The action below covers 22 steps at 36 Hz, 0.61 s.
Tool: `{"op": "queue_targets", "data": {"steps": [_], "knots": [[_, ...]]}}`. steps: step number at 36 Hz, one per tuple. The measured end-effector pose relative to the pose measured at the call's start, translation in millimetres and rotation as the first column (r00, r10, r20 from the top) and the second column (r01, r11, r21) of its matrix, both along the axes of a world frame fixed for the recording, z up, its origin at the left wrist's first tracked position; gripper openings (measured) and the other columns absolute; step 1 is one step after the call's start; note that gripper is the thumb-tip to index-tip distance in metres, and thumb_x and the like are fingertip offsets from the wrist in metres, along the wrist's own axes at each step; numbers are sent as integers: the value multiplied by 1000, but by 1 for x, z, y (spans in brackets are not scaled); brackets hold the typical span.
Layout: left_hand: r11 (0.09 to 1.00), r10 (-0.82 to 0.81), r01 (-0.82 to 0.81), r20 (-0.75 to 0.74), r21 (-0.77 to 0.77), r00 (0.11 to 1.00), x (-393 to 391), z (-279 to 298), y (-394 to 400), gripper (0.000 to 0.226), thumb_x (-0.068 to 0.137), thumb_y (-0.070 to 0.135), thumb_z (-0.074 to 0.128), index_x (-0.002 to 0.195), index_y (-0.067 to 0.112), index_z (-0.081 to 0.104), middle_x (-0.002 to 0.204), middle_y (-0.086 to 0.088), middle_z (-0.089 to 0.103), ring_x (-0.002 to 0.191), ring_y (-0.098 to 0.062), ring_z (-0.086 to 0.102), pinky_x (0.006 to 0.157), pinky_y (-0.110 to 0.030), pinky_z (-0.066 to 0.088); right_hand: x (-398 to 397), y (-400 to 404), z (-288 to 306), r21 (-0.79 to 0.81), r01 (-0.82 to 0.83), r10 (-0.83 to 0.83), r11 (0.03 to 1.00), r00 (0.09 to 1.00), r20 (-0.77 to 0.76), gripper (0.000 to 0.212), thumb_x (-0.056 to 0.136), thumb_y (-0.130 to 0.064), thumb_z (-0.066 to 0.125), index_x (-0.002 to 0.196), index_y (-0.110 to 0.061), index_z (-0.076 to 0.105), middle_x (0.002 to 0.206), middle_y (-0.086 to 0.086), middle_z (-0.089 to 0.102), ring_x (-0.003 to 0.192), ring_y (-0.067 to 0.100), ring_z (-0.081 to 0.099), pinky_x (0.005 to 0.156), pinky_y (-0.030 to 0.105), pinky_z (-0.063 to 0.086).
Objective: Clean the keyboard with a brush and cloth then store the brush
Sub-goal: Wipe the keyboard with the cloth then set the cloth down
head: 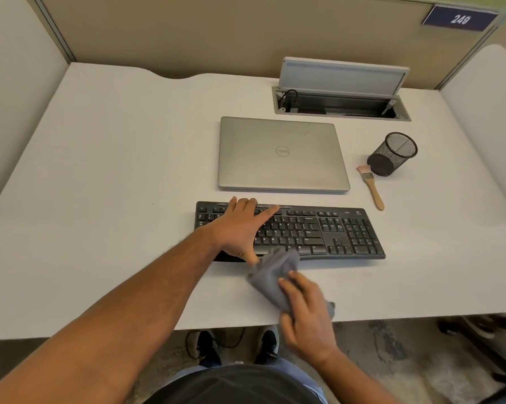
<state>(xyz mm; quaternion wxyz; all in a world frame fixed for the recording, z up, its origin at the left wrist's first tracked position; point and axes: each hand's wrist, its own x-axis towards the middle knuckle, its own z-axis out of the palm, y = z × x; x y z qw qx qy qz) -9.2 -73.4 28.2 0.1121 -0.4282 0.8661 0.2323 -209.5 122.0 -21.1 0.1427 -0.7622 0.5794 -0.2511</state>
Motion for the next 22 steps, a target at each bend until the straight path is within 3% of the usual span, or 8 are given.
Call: {"op": "queue_targets", "data": {"steps": [3, 5, 8, 11, 13, 17, 22], "knots": [[1000, -5, 5, 10, -10, 1000, 1, 3, -3, 144, 56, 77, 79, 159, 36, -13, 155, -21, 23, 145, -39, 16, 122, -59, 4, 25, 7, -11, -22, -234, 231, 972, 968, -95, 60, 82, -29, 65, 138, -10, 52, 144, 10, 46, 119, 25, 54, 92, 46, 58], [1000, -10, 10, 16, -24, 1000, 2, 6, -3, 144, 56, 75, 80, 160, 35, -12, 155, -19, 23, 144, -37, 18, 122, -58, 6, 44, 3, -11, -32, -425, 415, 905, 895, -165, 62, 88, -31, 65, 145, -14, 48, 147, 10, 45, 115, 27, 56, 86, 42, 57], [999, -10, 10, 17, -31, 1000, 4, 9, -3, 143, 58, 73, 81, 160, 33, -11, 155, -20, 23, 144, -38, 17, 122, -56, 6, 72, -8, -8, 25, -693, 655, 721, 670, -349, 62, 103, -40, 50, 160, -24, 32, 160, 8, 38, 120, 26, 53, 87, 38, 48], [999, -13, 13, 16, -32, 1000, 6, 12, -4, 143, 59, 74, 81, 160, 33, -11, 155, -20, 23, 145, -38, 16, 122, -56, 6, 98, -20, -6, 106, -784, 730, 612, 508, -457, 61, 105, -43, 44, 161, -25, 29, 162, 5, 33, 120, 24, 46, 85, 37, 43], [999, -15, 16, 17, -37, 1000, 8, 14, -5, 142, 59, 75, 80, 160, 34, -11, 157, -20, 22, 146, -38, 15, 122, -57, 6, 108, -25, -9, 114, -761, 704, 639, 518, -486, 64, 101, -45, 49, 159, -25, 32, 160, 3, 35, 120, 23, 44, 83, 36, 43], [999, -5, 5, 3, -36, 1000, 11, 19, -6, 141, 61, 72, 81, 161, 34, -10, 159, -20, 19, 148, -38, 11, 123, -55, 5, 113, -20, -15, 94, -657, 618, 748, 638, -459, 66, 97, -45, 53, 157, -24, 36, 158, 2, 39, 120, 24, 48, 84, 37, 46], [999, 26, -27, -23, -26, 999, 12, 26, -8, 140, 61, 70, 83, 161, 35, -8, 159, -21, 18, 147, -39, 11, 122, -53, 3, 105, -27, -14, 132, -317, 343, 939, 856, -386, 61, 96, -39, 54, 154, -22, 42, 155, 3, 41, 113, 26, 53, 83, 41, 52]]}}
